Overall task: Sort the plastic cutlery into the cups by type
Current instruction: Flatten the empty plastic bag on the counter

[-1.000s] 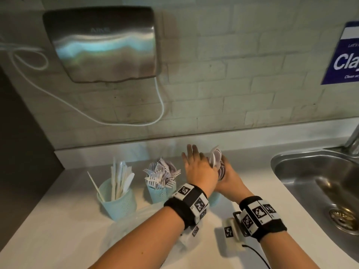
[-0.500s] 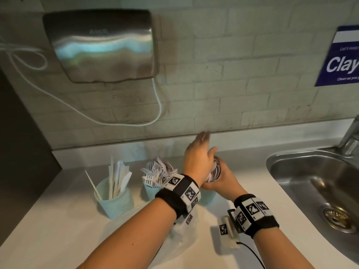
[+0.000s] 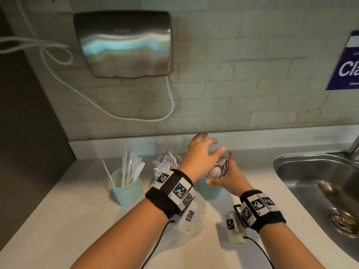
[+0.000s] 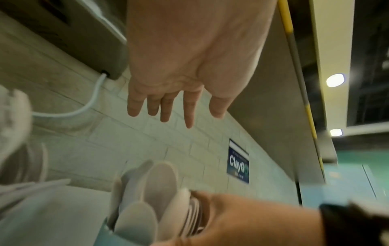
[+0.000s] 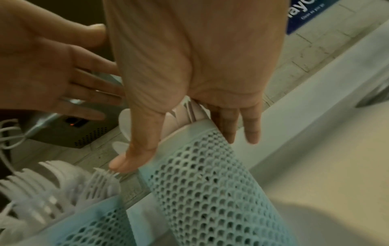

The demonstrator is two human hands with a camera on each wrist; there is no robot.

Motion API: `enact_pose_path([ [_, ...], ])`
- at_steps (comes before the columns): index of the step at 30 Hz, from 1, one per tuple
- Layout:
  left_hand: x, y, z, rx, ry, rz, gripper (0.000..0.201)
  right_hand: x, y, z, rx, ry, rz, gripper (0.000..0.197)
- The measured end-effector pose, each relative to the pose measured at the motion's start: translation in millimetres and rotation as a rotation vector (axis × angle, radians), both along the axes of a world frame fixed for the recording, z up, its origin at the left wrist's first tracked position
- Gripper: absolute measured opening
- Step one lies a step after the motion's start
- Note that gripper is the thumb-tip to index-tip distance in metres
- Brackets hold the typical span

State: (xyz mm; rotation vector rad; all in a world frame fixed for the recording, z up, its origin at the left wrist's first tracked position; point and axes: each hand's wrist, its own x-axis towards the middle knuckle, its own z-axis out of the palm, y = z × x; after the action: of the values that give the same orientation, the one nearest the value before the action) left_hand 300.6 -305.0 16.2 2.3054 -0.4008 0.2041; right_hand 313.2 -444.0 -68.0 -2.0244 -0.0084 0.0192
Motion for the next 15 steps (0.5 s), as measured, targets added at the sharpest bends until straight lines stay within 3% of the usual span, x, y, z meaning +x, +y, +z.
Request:
enact_pose_path([
  [3, -22.5, 43.6, 10.0, -0.204, -0.075, 0.059, 0.022, -17.0, 3.8, 10.8, -0.141, -0.088, -0.194, 0.129],
  [5, -36.1, 78.1, 16.7, -0.289, -0.094, 0.139, 0.004, -34.7, 10.6, 18.6, -0.179, -0.282, -0.322, 0.099],
  [7, -51.5, 113.9, 16.7, -0.288, -0.047, 0.206, 0.008, -55.0, 24.2, 26.3, -0.171, -0.445, -0.293, 0.057],
  [9, -70.5, 146.2, 9.5, -0.098, 0.097, 0.255, 0.02, -70.1, 42.2, 27.6, -0.239, -0.393, -0.11, 0.041],
  [10, -80.9, 159.6, 1.8, 0.089, 0.194, 0.268, 0.042, -74.9, 51.2, 25.0, -0.296, -0.302, 0.01, 0.051],
  [12, -98.0, 176.7, -21.0, 0.443, 0.407, 0.25, 0.091, -78.7, 67.9, 17.7, -0.431, -0.091, 0.242, 0.088],
  [13, -104.3, 181.6, -34.8, 0.55, 0.499, 0.219, 0.111, -79.8, 75.7, 13.7, -0.521, 0.008, 0.321, 0.107],
  [15, -112.2, 184.7, -62.9, 0.656, 0.623, 0.147, 0.131, -81.6, 89.9, 4.8, -0.686, 0.128, 0.402, 0.124],
])
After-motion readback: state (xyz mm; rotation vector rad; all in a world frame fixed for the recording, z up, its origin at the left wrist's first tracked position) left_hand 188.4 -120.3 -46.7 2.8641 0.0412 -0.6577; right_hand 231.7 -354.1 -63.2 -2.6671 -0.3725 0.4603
